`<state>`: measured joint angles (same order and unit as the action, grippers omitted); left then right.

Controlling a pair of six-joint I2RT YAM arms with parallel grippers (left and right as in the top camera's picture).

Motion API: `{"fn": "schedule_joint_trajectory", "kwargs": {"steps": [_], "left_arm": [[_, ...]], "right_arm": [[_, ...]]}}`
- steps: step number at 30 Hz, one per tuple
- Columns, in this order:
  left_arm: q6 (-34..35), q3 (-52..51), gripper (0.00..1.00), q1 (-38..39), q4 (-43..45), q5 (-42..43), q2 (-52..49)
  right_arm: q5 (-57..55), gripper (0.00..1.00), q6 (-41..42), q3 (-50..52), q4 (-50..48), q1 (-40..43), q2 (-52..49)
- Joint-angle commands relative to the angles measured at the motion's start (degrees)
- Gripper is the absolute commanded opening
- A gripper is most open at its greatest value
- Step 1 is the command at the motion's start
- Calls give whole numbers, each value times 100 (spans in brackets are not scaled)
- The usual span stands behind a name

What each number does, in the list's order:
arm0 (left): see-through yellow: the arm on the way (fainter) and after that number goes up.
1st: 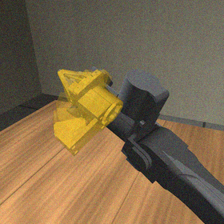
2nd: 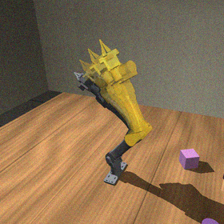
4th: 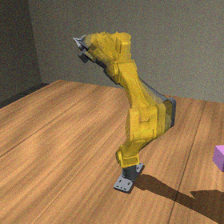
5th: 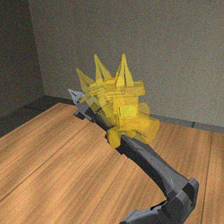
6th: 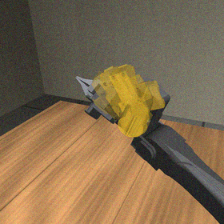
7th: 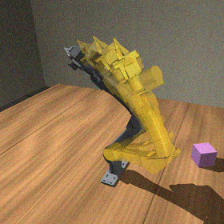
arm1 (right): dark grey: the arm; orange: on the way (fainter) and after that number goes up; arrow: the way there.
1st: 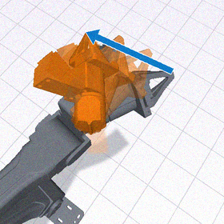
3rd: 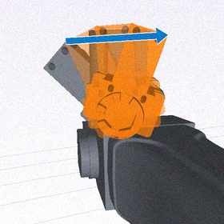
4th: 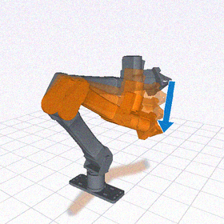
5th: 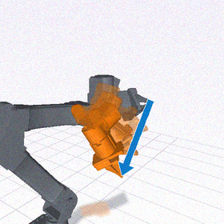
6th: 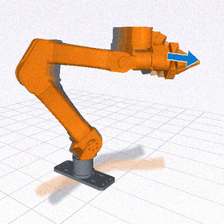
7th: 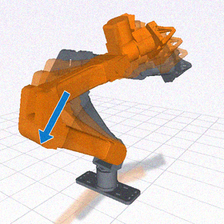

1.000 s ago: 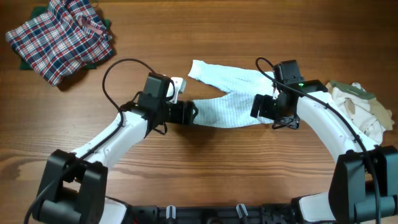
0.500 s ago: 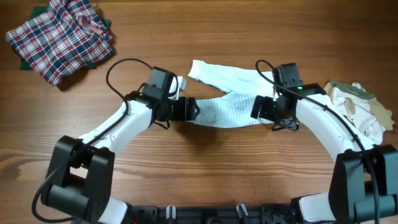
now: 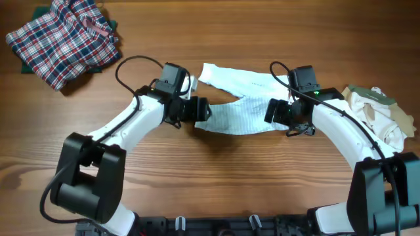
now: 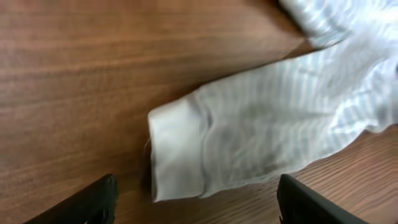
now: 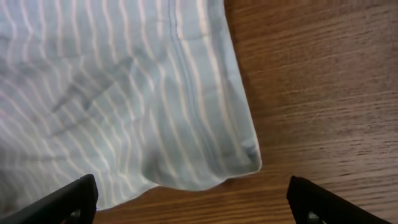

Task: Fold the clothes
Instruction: 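Grasp the leg cuff with left gripper and waistband with right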

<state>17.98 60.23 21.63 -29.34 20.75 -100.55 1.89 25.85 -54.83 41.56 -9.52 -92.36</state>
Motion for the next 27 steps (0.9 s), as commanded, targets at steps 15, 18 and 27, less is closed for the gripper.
{"fn": "schedule_joint_trajectory", "kwargs": {"steps": [15,18,27], "left_arm": [[538,157,79,293,-389,-540,-529],[546,251,79,293,-398,-540,-590],[546,326,77,310,-308,-431,-597]], "right_arm": [[-101,100,-70,22,-160,461,-216],[232,100,-337,22,-232,461,-219],[227,98,-337,22,-380,461,-723]]}}
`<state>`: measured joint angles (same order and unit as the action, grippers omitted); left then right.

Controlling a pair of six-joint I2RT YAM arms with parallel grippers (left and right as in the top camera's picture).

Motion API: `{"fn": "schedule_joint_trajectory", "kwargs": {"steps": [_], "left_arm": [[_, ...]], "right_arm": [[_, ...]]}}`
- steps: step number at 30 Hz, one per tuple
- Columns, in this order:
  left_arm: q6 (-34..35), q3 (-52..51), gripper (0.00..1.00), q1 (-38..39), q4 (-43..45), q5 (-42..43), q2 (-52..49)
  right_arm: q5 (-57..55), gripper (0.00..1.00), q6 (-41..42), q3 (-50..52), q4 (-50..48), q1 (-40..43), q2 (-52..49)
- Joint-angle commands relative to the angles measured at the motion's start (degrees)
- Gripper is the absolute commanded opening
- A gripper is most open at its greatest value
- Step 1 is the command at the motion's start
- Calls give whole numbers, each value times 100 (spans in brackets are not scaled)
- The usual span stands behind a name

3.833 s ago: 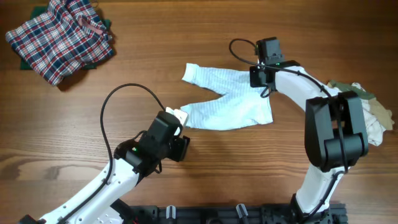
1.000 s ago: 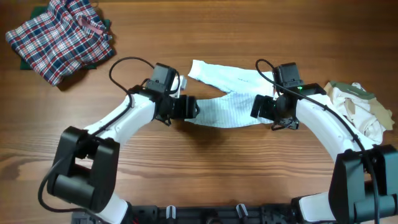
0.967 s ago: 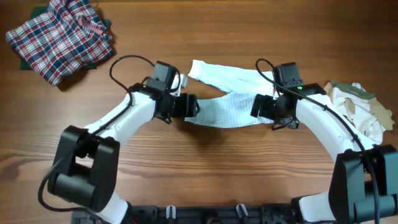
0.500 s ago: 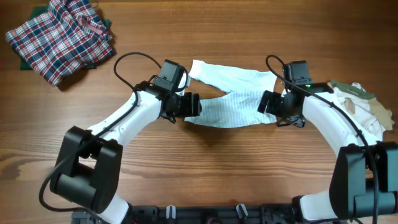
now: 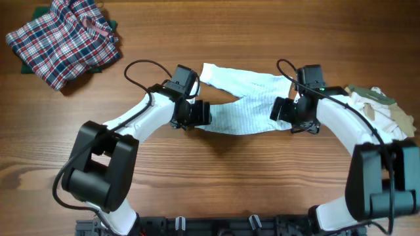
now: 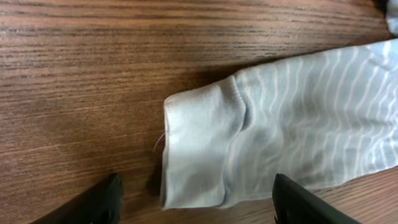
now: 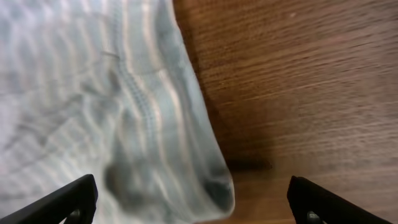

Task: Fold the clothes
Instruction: 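Grasp the leg cuff with left gripper and waistband with right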

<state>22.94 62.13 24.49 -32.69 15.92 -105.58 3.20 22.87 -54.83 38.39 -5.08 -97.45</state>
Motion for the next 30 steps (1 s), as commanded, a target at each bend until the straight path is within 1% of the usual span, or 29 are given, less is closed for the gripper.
{"fn": "schedule_joint_trajectory", "kwargs": {"steps": [1,7,10,12,15,18,19,20,22,23,24,25,27,28,29,30], "left_arm": [[61,136,76,37,28,55,-94],[157,186,73,168,118,57,-133],[160,284,73,254,111,55,-251],[205,313,74,256,107,57,-369],[223,315,74,227,105,81,-428],[219,315,72,225,87,96,-428],[219,315,71,225,87,96,-428],[219,315,68,225,81,96,-428],[219,315,62,225,72,96,-428],[219,315,57,225,72,96,-428],[219,315,53,225,70,96,-428],[219,315,47,225,66,96,-428],[219,315,35,225,31,98,-428],[216,315,27,225,-4,98,-428],[214,315,18,225,-33,96,-428],[210,315,13,225,-46,96,-426]], "right_arm": [[138,97,-39,22,-92,20,-247],[240,93,-59,22,-177,17,-254],[461,91,-101,22,-245,17,-260],[457,88,-105,22,-238,17,-264],[459,80,-105,22,-214,17,-295],[485,67,-98,22,-212,17,-448],[516,65,-76,22,-216,17,-503],[590,57,-76,22,-240,17,-588],[586,50,-79,22,-271,17,-647],[588,43,-57,22,-282,17,-667],[586,39,-33,22,-280,17,-667],[586,33,-33,22,-280,17,-664],[584,24,-33,22,-269,17,-664],[581,17,-33,22,-256,17,-662],[581,11,-33,20,-249,17,-660],[581,6,-33,20,-238,17,-660]]}}
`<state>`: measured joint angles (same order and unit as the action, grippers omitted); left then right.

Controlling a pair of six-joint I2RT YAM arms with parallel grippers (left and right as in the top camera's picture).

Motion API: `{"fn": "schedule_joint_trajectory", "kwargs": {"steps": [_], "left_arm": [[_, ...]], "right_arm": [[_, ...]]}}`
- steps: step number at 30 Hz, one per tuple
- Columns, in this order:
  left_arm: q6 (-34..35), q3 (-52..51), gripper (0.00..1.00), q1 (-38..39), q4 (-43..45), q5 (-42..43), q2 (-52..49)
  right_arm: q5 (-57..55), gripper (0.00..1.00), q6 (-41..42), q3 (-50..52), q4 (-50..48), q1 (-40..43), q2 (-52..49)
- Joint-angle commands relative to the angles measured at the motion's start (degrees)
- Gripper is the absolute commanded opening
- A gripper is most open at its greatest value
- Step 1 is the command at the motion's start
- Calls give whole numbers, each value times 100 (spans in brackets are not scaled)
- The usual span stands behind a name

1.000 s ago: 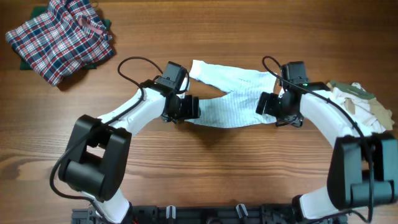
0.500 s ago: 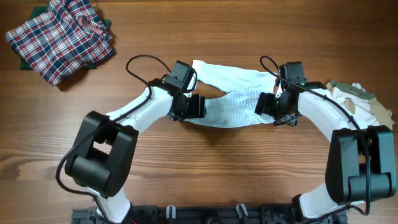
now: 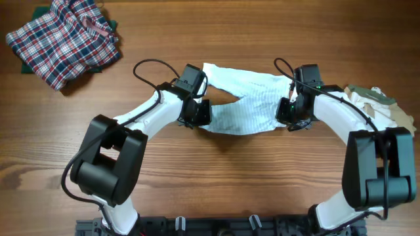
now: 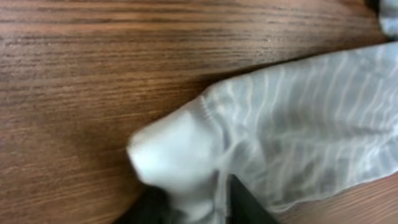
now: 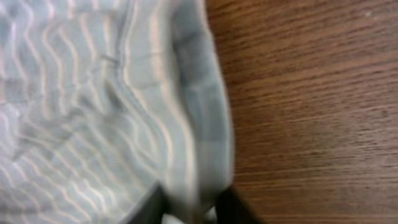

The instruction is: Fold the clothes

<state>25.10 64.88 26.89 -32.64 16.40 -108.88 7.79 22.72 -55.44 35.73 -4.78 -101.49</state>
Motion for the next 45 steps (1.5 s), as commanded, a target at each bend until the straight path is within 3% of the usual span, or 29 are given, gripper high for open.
{"fn": "schedule_joint_trajectory", "kwargs": {"steps": [1,3,11,22,35,45], "left_arm": [[-22,44,10,-15,-68,48,-96],[-76,116,4,-15,-201,48,-96],[-260,588,4,-17,-1193,-391,-96],[-282,605,4,-17,-2194,-389,-59],[-706,1598,4,-70,-1834,-566,90],[-824,1626,4,-374,-1259,-584,90]], "right_arm": [[125,4,-17,81,39,-13,-254],[122,4,-22,81,120,-13,-254],[-247,4,-22,79,457,-13,122],[-286,4,-20,76,804,-13,918],[-262,4,0,70,730,-13,1150],[-111,4,144,70,686,-13,1150]]}}
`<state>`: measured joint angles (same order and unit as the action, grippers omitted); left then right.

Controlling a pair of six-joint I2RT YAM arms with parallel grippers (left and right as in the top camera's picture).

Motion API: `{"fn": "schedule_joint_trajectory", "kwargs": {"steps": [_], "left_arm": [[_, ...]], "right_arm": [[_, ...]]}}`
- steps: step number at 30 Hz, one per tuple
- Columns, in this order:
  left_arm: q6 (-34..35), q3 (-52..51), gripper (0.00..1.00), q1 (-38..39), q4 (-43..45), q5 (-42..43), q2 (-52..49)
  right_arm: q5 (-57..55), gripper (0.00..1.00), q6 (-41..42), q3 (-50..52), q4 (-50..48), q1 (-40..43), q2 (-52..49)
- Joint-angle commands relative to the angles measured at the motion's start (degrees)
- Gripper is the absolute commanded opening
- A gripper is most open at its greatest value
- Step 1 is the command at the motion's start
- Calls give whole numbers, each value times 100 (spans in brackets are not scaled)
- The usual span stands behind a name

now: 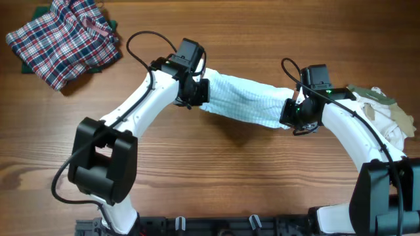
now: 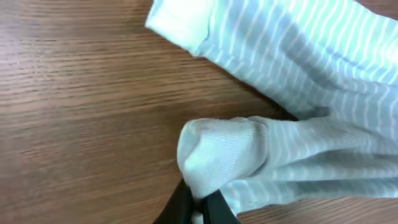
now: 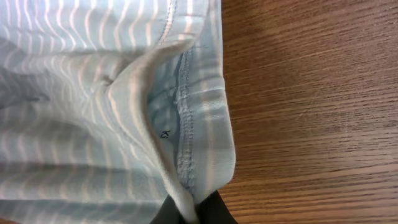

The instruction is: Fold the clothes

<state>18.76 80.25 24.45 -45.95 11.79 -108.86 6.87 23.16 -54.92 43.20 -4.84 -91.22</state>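
A light blue and white striped garment is stretched between both arms over the middle of the table. My left gripper is shut on its white-cuffed end, pinched between the dark fingers. A second white cuff lies on the wood just beyond. My right gripper is shut on the hem edge at the garment's right end, fabric bunched between its fingers.
A red, white and blue plaid garment lies on a dark green cloth at the far left corner. A beige and olive heap of clothes sits at the right edge, close behind my right arm.
Both grippers, shut on the garment's ends, have moved: the left one towards the back, the right slightly outward. The garment, lying bent, is now pulled into a straighter band.
Both grippers hovered open over the garment's ends, the left at the cuffed end, the right at the hem corner. They came lower and closer, then shut on the fabric. Now the garment is held stretched between them, its left end carried towards the back.
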Motion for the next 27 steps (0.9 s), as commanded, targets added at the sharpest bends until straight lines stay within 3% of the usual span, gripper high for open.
{"fn": "schedule_joint_trajectory", "kwargs": {"steps": [1,9,14,16,19,21,22,23,27], "left_arm": [[-188,90,4,-168,142,-122,87],[-188,87,6,-223,894,-120,85],[-188,87,16,-223,1045,-122,83],[-188,87,19,-223,1047,-122,81],[-188,87,25,-223,1049,-120,52],[-190,87,25,-223,1047,-122,35],[-188,87,26,-223,1045,-122,31],[-188,87,27,-223,1043,-120,31],[-188,87,38,-223,754,-120,31]], "right_arm": [[-20,4,105,17,-122,-7,122],[48,13,317,17,-874,-7,122],[50,21,402,17,-1060,-7,114],[48,29,400,17,-1058,-7,111],[50,50,400,17,-1056,-7,107],[48,56,402,17,-1067,-7,105],[48,63,400,17,-1082,-7,105],[46,76,400,17,-1080,-7,105],[46,78,385,17,-925,-7,105]]}}
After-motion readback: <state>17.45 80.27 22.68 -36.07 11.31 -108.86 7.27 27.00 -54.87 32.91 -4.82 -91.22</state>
